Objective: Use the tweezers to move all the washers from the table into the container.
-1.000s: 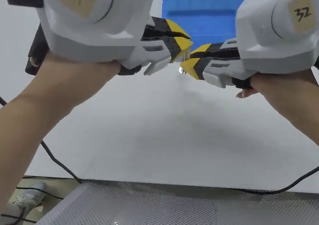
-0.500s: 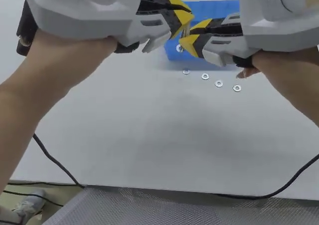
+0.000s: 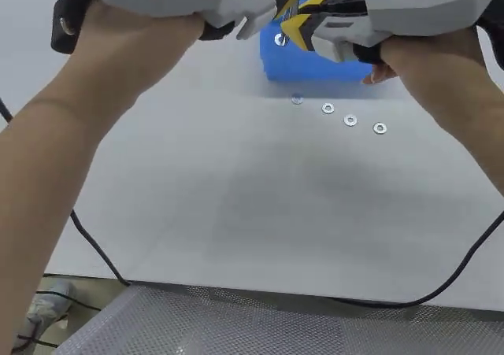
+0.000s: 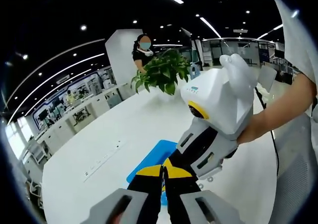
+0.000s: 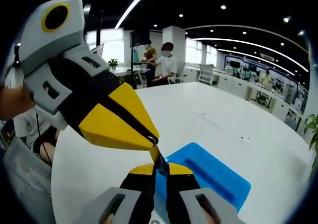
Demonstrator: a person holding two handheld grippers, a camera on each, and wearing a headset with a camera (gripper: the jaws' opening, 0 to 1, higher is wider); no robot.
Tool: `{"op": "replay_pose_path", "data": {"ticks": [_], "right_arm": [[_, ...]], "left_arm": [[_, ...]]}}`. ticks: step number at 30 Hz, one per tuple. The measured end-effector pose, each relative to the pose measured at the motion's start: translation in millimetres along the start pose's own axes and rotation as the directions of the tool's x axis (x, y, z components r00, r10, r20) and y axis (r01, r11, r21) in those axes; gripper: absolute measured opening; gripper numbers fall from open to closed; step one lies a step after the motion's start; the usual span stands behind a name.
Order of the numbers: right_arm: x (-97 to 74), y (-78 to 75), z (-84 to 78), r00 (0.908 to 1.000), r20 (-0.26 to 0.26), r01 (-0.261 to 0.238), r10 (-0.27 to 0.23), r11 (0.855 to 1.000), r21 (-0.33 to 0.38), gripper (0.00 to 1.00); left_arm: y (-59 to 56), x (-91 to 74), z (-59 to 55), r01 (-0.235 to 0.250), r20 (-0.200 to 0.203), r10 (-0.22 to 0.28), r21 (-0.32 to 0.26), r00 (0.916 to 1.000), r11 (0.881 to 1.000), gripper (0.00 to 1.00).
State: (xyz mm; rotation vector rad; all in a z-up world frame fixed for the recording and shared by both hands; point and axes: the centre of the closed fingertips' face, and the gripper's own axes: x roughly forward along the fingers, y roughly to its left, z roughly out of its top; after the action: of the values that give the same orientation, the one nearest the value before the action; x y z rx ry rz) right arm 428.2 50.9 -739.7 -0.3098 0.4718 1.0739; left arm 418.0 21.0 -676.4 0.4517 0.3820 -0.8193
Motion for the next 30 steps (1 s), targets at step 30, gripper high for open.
{"op": "replay_pose_path", "data": {"ticks": [30], "right_arm": [[23.7,-13.4,-23.3,0.9961,-0.088,-0.009,0.009,1.000,-0.007,0.02]], "left_arm": [[12.6,23.9,-25.0,-0.036,-0.047,0.033,-0.052,0.9984,0.998,0.00]]}}
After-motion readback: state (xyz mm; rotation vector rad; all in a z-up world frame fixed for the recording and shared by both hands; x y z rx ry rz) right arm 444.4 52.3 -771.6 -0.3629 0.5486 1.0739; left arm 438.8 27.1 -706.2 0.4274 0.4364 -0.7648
